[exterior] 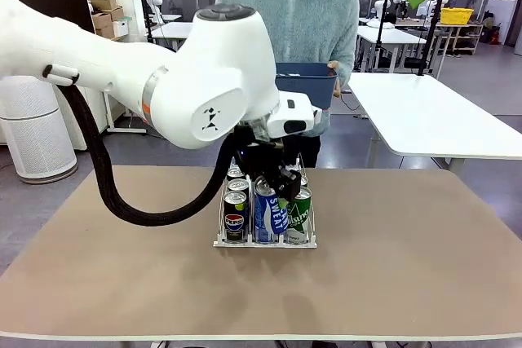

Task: Fill the beverage cans into the dispenser.
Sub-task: Place the picked Ionic drink in the line of the Automatic Can Dispenser with the same cans.

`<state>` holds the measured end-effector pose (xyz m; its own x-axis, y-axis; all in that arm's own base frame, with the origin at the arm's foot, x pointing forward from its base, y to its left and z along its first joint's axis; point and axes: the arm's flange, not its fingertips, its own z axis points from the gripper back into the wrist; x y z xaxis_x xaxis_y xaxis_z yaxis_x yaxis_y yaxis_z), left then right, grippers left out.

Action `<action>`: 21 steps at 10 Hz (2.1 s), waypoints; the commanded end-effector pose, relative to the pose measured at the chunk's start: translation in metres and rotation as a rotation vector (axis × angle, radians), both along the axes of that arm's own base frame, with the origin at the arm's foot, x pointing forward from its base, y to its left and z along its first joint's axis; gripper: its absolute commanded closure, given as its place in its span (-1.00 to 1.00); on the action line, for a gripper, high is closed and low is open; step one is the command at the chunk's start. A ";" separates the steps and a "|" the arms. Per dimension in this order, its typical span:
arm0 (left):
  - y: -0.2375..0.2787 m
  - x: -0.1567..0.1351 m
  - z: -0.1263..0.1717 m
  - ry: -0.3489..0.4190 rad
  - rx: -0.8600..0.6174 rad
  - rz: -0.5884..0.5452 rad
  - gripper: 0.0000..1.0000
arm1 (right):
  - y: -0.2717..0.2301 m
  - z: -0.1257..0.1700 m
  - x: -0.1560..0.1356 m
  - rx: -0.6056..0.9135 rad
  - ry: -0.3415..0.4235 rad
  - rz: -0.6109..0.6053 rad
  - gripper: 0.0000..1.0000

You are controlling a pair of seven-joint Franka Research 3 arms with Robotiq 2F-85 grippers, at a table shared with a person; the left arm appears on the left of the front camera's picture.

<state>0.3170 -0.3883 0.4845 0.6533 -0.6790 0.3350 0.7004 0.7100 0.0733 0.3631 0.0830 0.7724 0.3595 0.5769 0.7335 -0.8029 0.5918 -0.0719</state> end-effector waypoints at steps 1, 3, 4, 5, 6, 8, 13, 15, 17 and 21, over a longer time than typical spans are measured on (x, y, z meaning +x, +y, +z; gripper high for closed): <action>-0.007 0.005 -0.007 -0.024 0.007 0.052 -0.15 | 0.000 -0.001 -0.001 0.001 0.002 0.000 -1.00; -0.005 0.015 -0.019 -0.023 0.034 0.083 -0.15 | 0.000 -0.001 -0.001 0.001 0.002 0.000 -1.00; -0.004 0.016 -0.020 0.000 0.021 0.060 -0.15 | 0.000 -0.001 -0.001 0.001 0.002 0.000 -1.00; -0.001 0.009 -0.019 0.012 0.024 0.052 -0.15 | 0.000 -0.001 -0.001 0.001 0.002 0.000 -1.00; -0.001 0.009 -0.019 0.012 0.024 0.052 -0.15 | 0.000 -0.001 -0.001 0.001 0.002 0.000 -1.00; 0.000 0.012 -0.025 0.024 0.031 0.056 -0.15 | 0.000 -0.001 -0.001 0.001 0.002 0.000 -1.00; 0.001 0.060 -0.034 0.028 -0.026 0.085 -0.15 | 0.000 -0.001 -0.001 0.001 0.002 0.000 -1.00; 0.011 0.079 -0.040 0.044 -0.011 0.094 -0.15 | 0.000 -0.001 -0.001 0.001 0.002 0.000 -1.00; 0.014 0.098 -0.043 0.019 -0.010 0.130 -0.15 | 0.000 -0.001 -0.001 0.001 0.002 0.000 -1.00; 0.031 0.113 -0.042 0.013 0.007 0.177 -0.15 | 0.000 -0.001 -0.001 0.001 0.002 0.000 -1.00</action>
